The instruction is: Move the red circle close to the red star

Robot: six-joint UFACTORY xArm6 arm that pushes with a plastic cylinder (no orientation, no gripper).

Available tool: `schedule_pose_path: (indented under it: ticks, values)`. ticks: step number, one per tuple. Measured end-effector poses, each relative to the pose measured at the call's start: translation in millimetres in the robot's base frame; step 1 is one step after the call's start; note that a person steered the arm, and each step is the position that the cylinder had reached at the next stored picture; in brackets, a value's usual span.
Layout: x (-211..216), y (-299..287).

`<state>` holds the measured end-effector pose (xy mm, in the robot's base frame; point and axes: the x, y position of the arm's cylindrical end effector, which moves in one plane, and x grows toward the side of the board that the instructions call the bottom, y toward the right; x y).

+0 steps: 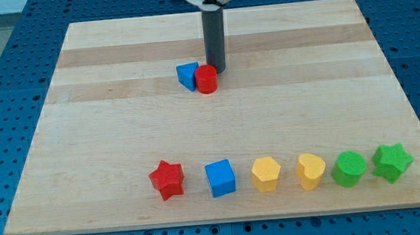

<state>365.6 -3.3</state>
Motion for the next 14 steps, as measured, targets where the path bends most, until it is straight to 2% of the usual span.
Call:
schedule_pose_path:
  ticks: [2,4,7,11,14]
  values:
    - [47.6,-3.7]
    - [74.7,-51.2]
    - [75.8,-124.6]
    - [62.6,-193.3]
    - [93.0,-172.6]
